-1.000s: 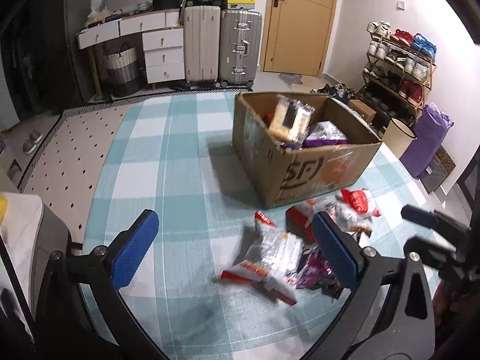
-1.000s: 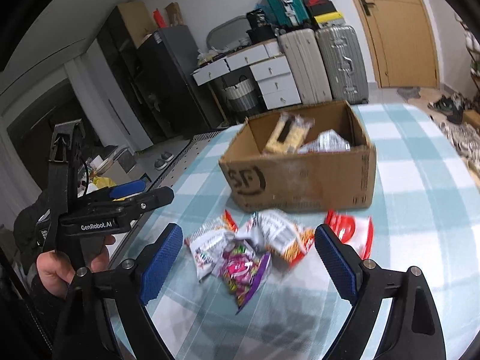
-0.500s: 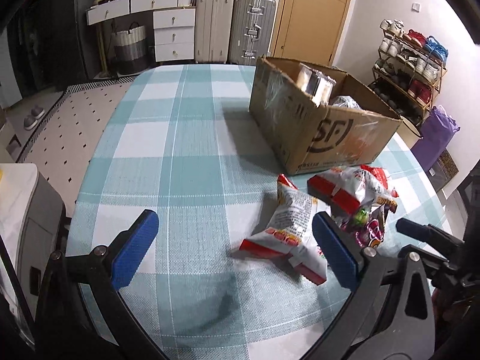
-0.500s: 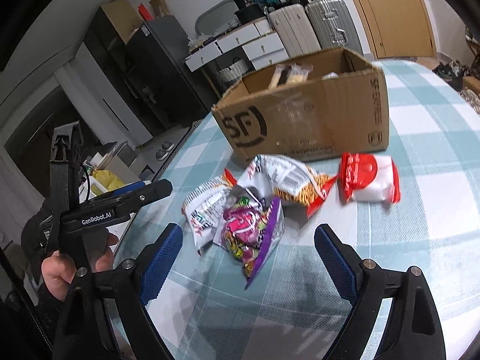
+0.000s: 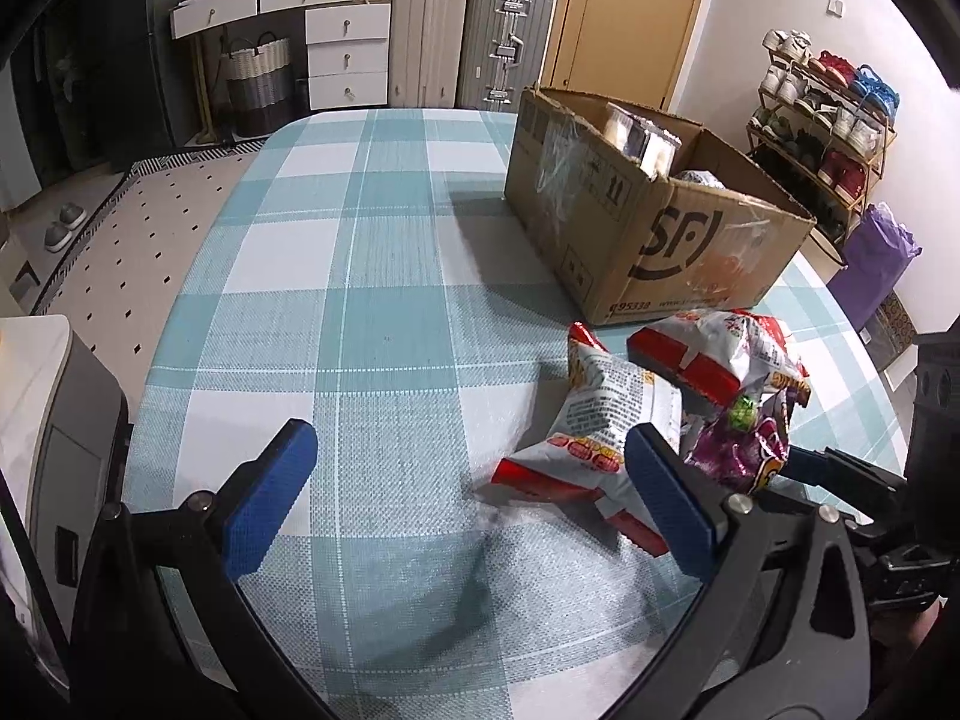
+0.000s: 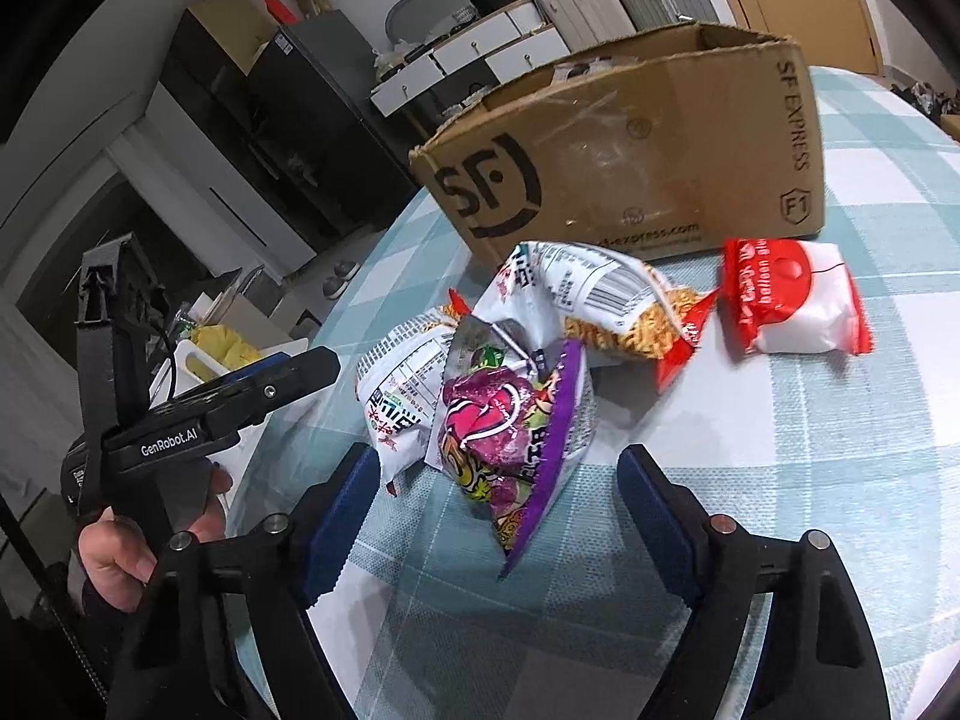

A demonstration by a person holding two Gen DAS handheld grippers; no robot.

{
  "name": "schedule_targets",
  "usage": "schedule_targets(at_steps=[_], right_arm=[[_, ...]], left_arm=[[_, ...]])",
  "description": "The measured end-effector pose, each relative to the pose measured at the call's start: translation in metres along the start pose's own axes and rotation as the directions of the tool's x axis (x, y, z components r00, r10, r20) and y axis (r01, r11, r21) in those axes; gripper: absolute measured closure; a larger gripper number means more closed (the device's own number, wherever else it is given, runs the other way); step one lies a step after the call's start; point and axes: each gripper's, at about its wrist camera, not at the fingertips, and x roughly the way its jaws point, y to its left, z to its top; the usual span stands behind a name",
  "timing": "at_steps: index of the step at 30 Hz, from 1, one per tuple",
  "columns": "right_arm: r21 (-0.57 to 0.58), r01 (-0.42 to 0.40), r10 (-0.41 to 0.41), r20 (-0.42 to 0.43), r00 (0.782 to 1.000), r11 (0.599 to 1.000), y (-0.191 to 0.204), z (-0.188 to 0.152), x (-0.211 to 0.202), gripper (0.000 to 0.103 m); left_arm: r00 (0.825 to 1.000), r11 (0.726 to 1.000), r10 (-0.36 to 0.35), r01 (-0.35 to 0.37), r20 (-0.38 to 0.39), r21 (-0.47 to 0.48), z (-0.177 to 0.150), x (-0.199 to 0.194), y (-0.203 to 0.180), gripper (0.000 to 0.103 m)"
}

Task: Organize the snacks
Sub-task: 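Grasp the purple candy bag with the right gripper and lift it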

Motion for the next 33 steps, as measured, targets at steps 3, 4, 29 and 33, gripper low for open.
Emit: schedule_targets(at_steps=[3,4,29,33], right_arm=[[0.003,-0.010,0.010,-0.019,1.000,1.000,0.000,0.003,0.010,0.028],[0.001,-0.008,0.008,-0.024,1.000,1.000,0.000,0.004,0.014,0.030],[-0.074,-0.055,0.057,0.017,0.998,0.996,-0.002,-0.017,-0.010,0.069],[-0.073,-0.049,0.053,0.049,0.997,0.996,-0.006,-0.020,-0.025,0.069]], left_arm=[[1.000,1.000,0.000,0.000,-0.008,-0.006,-0.001,0.002,0.001,0.001],[1.000,1.000,0.002,-0.002,-0.009,-0.006,-0.001,0.003,0.002,0.001],[0.999,0.999,0.004,-0.003,-0.032,0.049,0.005,0.003,-0.012,0.001],[0.999,0.996,-0.009,0.014,-0.050,0.089,0.010,0.007,-0.020,0.001]])
